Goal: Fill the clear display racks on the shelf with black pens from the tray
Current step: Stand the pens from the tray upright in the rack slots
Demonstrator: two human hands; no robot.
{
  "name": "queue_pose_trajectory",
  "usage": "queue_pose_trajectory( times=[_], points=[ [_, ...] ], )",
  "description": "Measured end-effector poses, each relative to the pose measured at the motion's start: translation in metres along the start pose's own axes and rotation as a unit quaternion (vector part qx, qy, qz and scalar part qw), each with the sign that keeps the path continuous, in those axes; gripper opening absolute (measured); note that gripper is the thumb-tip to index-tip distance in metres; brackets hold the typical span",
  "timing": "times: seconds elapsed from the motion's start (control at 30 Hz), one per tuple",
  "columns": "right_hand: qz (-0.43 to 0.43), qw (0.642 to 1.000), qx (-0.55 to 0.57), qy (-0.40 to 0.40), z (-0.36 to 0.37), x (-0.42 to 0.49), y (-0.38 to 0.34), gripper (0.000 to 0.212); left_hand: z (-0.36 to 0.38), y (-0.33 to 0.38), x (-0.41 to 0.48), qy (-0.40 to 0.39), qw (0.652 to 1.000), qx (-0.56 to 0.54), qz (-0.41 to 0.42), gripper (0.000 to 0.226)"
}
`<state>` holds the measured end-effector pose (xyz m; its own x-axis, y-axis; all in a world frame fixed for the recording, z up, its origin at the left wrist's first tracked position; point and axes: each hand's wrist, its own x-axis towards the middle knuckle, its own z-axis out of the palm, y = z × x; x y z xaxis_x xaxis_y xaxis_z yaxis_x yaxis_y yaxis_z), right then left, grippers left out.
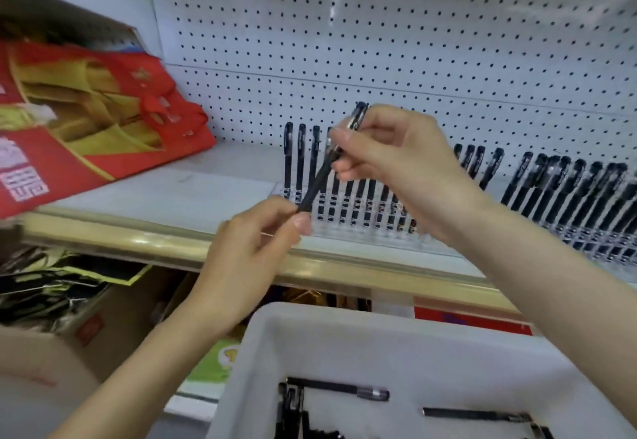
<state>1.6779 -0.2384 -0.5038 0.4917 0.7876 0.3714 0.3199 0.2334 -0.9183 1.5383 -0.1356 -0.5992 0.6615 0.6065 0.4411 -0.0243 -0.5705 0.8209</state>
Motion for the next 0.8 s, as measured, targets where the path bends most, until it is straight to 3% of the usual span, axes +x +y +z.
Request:
queue_pose_trajectory(
  times=[0.13,0.23,0.33,0.5,0.67,0.8],
  points=[
    [-0.076,0.988,-0.130,0.032,0.018,0.042,-0.005,0.017,-0.022,-0.027,0.022,0.063,0.992,0.105,-0.030,0.026],
    [-0.118,0.960,-0.252,0.035,0.029,0.061,0.006,0.027,-0.022,-0.045,0.027,0.002,0.990,0.133,-0.053,0.055],
    [-0.148,0.927,-0.344,0.022,0.035,0.069,0.019,0.030,-0.016,-0.054,0.026,-0.075,0.984,0.155,-0.038,0.067],
    [-0.170,0.920,-0.352,0.033,0.038,0.081,0.035,0.030,-0.015,-0.066,0.025,-0.121,0.975,0.185,-0.028,0.072],
    [-0.154,0.946,-0.283,0.035,0.037,0.089,0.036,0.026,-0.013,-0.078,0.025,-0.125,0.966,0.228,-0.016,0.077],
    [-0.145,0.946,-0.289,0.012,0.042,0.090,0.040,0.025,-0.012,-0.079,0.025,-0.125,0.970,0.206,-0.027,0.077]
  ],
)
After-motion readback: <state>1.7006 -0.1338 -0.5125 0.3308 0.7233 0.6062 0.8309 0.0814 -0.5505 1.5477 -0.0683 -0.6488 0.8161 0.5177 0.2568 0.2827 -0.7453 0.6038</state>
